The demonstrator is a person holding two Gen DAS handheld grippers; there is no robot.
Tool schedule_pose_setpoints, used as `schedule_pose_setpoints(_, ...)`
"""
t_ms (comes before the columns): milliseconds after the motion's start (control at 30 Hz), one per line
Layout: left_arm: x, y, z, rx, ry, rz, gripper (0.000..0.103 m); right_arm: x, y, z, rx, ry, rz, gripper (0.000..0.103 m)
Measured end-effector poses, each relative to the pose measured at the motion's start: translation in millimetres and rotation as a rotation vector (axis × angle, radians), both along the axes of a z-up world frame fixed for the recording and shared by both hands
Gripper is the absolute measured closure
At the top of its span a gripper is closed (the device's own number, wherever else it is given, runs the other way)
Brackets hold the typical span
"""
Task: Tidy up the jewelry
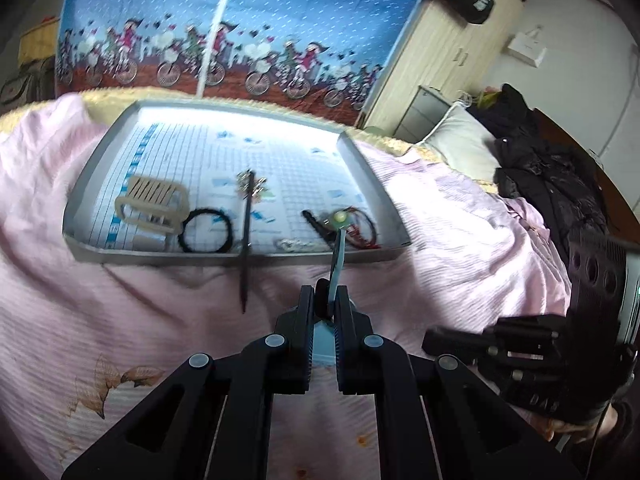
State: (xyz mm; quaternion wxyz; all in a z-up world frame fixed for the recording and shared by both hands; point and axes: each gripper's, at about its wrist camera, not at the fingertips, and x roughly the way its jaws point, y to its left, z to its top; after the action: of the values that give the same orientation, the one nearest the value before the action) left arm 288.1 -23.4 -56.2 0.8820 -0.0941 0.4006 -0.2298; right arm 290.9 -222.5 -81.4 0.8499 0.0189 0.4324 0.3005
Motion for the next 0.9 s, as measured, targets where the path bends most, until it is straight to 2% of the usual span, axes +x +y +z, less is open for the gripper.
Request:
schedule_pose_setpoints(300,10.0,-8.9,28.5,-0.031,-0.092,-0.008,0.097,17.5,-5.6,33.7,0.065,-0.193,-0.088,0.100)
schedule_pose_setpoints(500,44.9,-1.2,42.1,-0.080,-0.138,0.068,0.097,35.2,-7.1,41.4,0.067,-0.296,-0.145,0.100)
schedule_pose_setpoints(733,76.0,0.5,25.7,-0.017,-0.154,0.098,0.097,84.6,-11.9,25.4,0.062,-0.288,-0.224,0.100)
schedule_pose_setpoints(900,84.0,-2.0,3.4,0.025,-0.115,0.088,0.097,103.8,-14.6,0.4,0.061,-0.219,-0.243,0.100)
